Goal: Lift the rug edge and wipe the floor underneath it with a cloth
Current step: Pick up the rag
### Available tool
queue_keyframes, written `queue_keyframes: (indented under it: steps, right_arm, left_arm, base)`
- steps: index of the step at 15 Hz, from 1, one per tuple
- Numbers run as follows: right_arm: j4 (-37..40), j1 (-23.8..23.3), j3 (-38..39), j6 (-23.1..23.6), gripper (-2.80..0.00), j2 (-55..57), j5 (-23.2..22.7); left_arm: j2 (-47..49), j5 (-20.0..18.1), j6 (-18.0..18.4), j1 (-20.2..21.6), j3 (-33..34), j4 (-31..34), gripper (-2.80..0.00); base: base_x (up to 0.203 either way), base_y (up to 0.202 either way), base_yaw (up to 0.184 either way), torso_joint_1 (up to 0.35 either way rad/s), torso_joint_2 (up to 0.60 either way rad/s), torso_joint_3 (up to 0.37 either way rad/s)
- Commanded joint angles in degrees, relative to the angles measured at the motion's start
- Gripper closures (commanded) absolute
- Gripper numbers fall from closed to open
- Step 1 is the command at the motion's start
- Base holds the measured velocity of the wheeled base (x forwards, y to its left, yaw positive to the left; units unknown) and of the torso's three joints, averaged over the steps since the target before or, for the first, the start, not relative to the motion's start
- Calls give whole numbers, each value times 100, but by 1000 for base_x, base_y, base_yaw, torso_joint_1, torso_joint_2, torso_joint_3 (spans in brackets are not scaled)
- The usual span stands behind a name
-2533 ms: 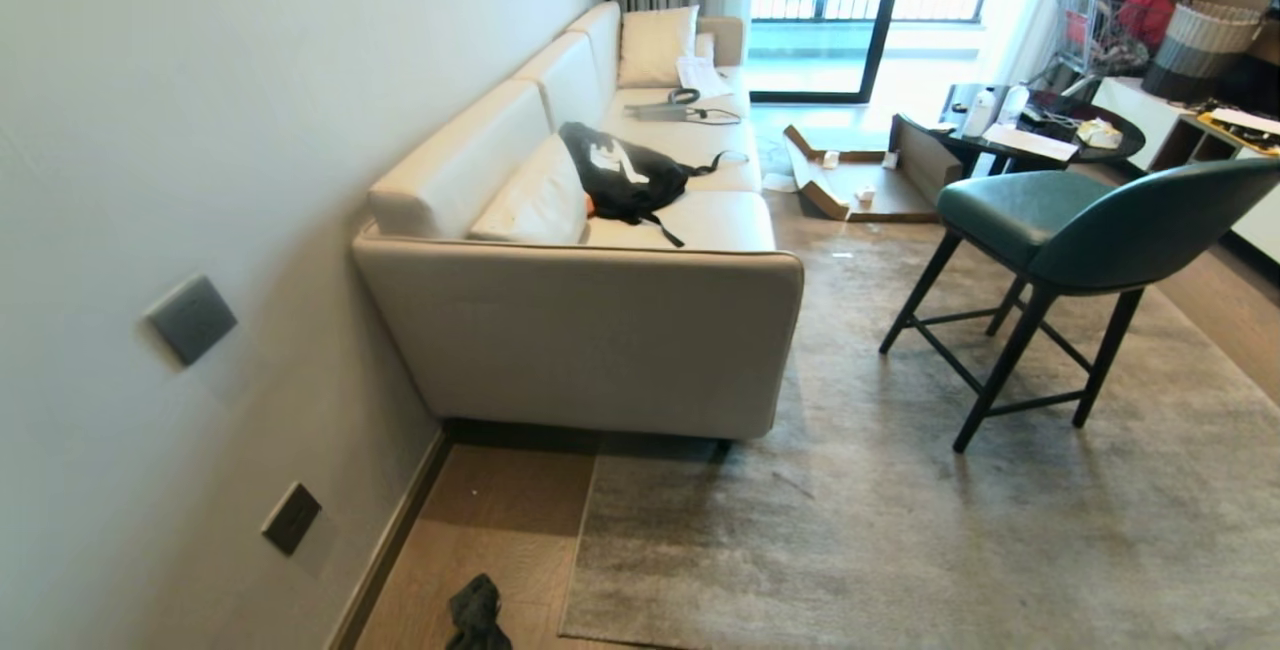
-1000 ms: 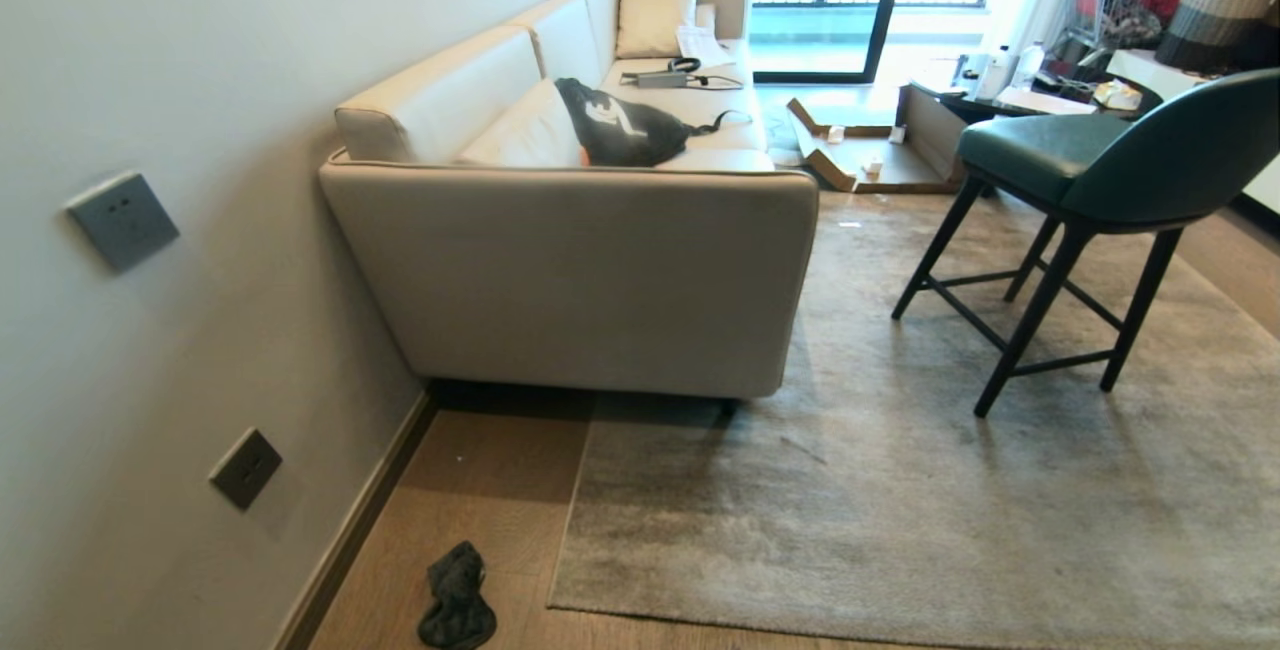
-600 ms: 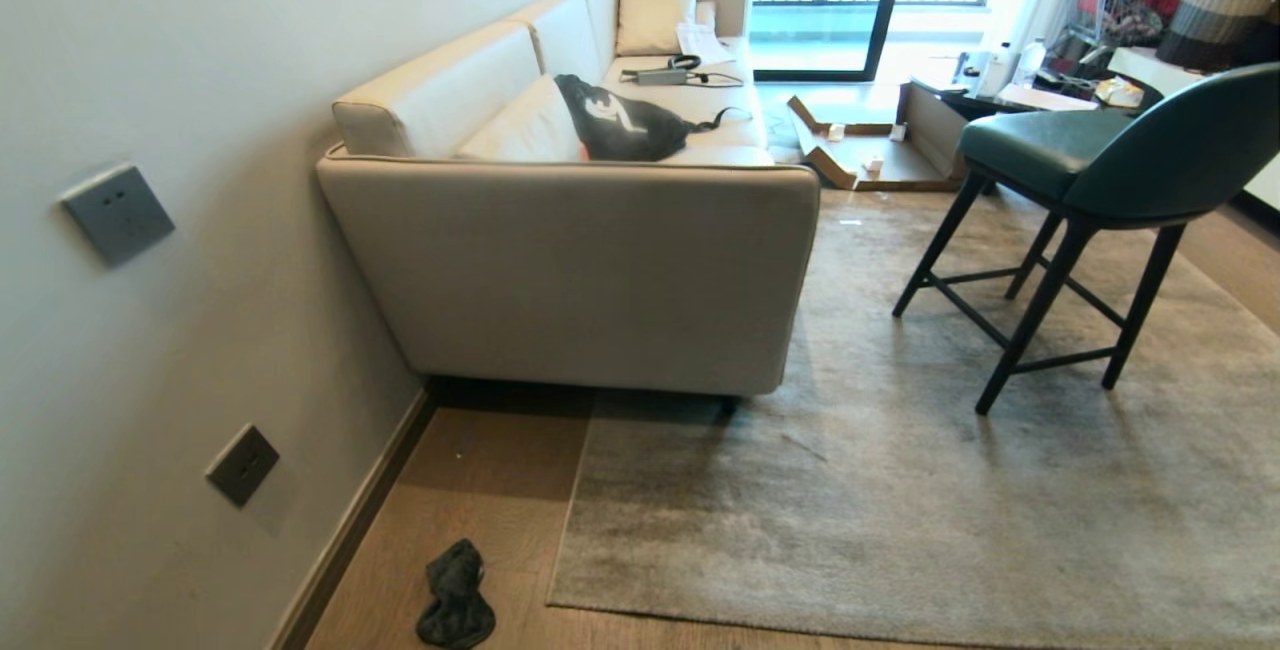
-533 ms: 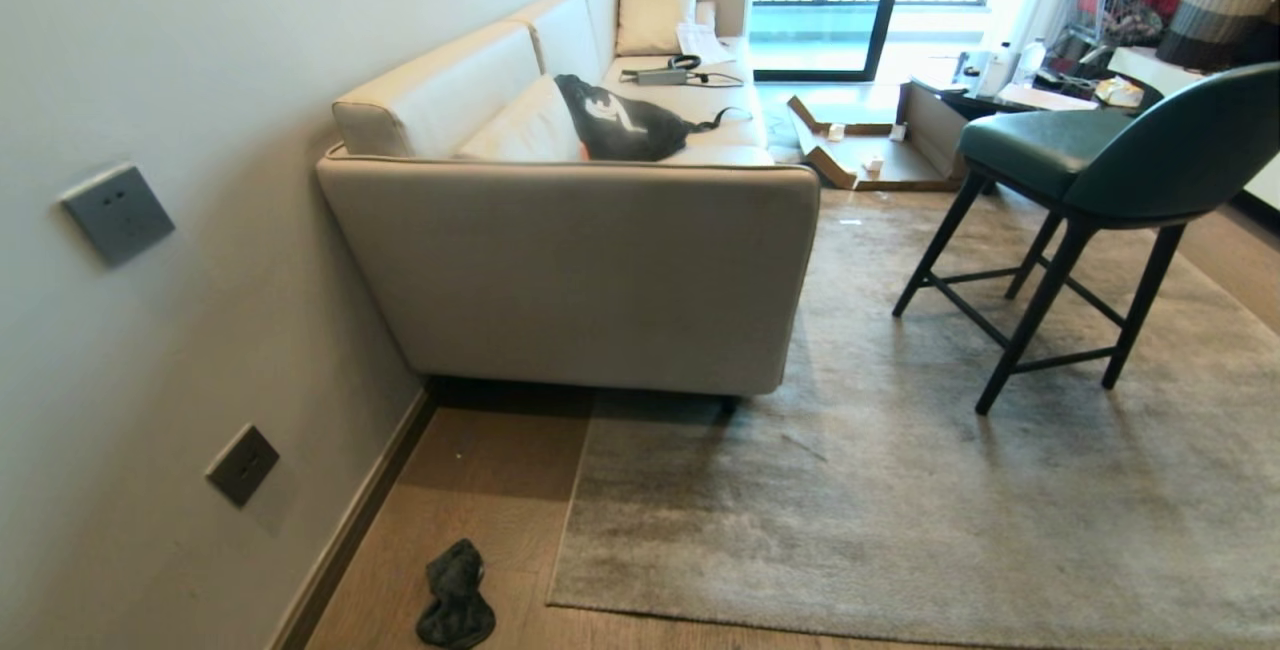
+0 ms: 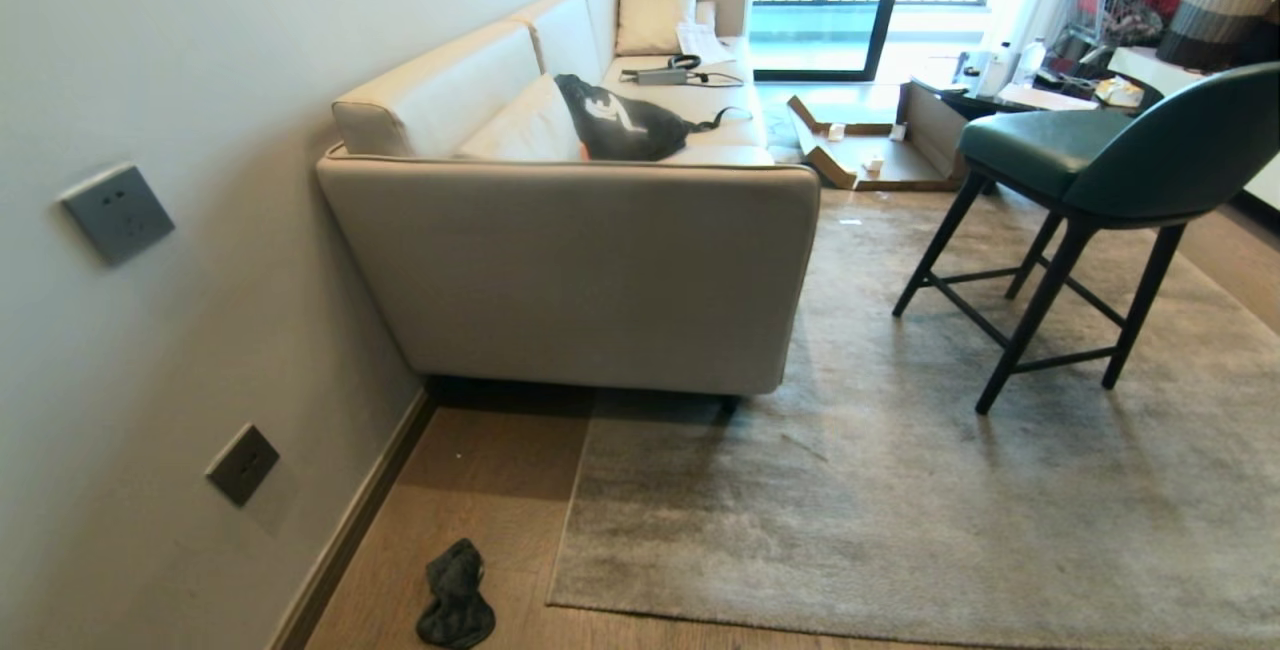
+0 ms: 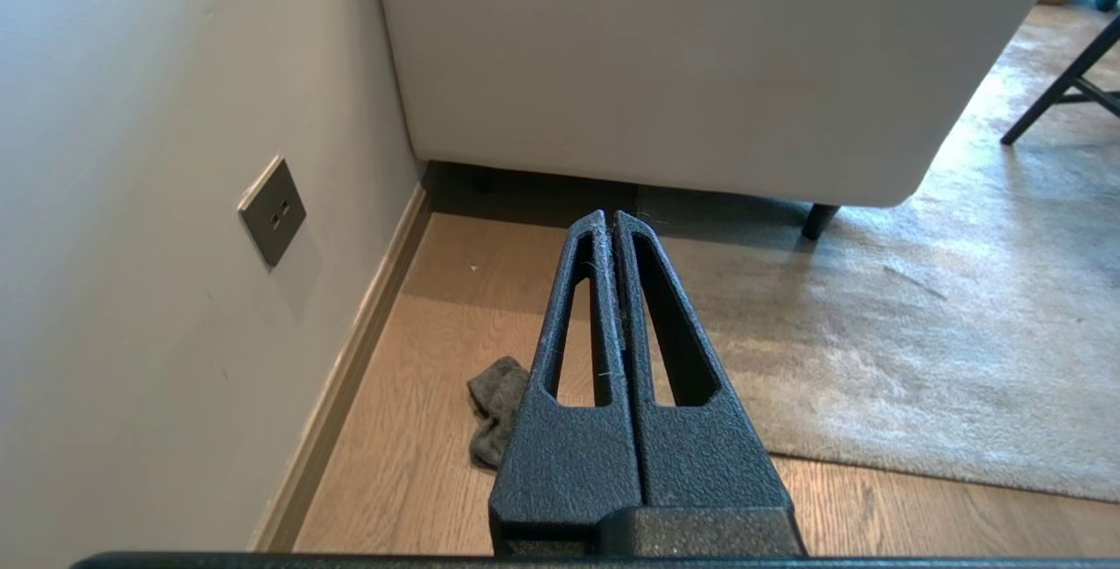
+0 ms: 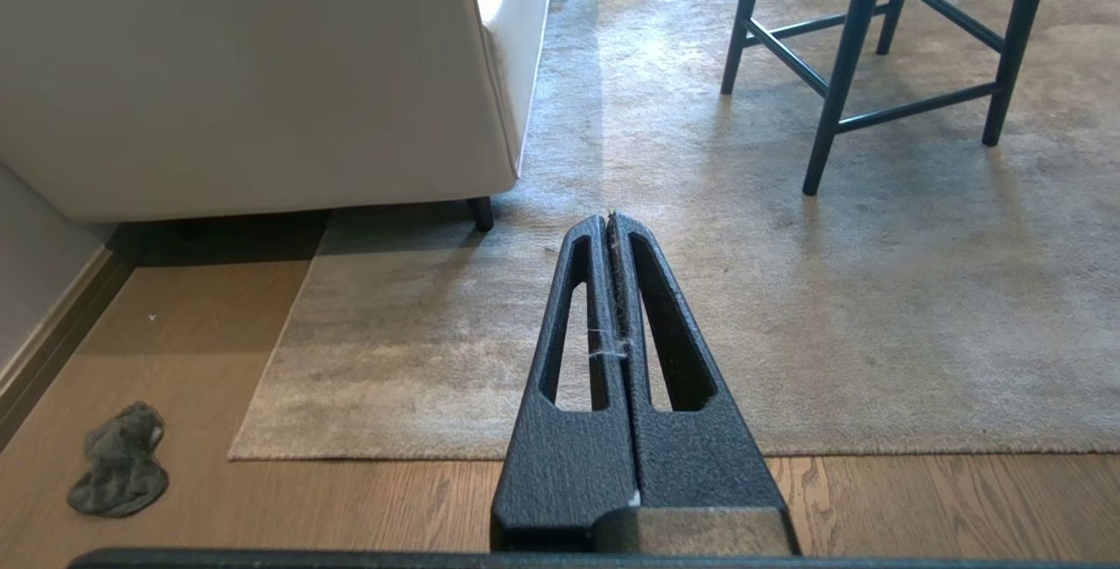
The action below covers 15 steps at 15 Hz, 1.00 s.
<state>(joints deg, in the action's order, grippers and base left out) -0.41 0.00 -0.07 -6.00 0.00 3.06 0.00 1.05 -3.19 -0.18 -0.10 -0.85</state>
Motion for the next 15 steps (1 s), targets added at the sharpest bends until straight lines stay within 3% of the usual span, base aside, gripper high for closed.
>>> queue_keyframes:
  steps: [1,15]
  right_arm:
    - [-2,0,3,-7,0,0,2]
    - [-2,0,6,-5,0,0,2]
  left_arm:
    - [0,1,-14,1,1,-3,0]
    - [0,11,-6,1,1,6,0]
  base:
    - [0,0,0,0,0,0]
    - [0,0,0,3,4,-171]
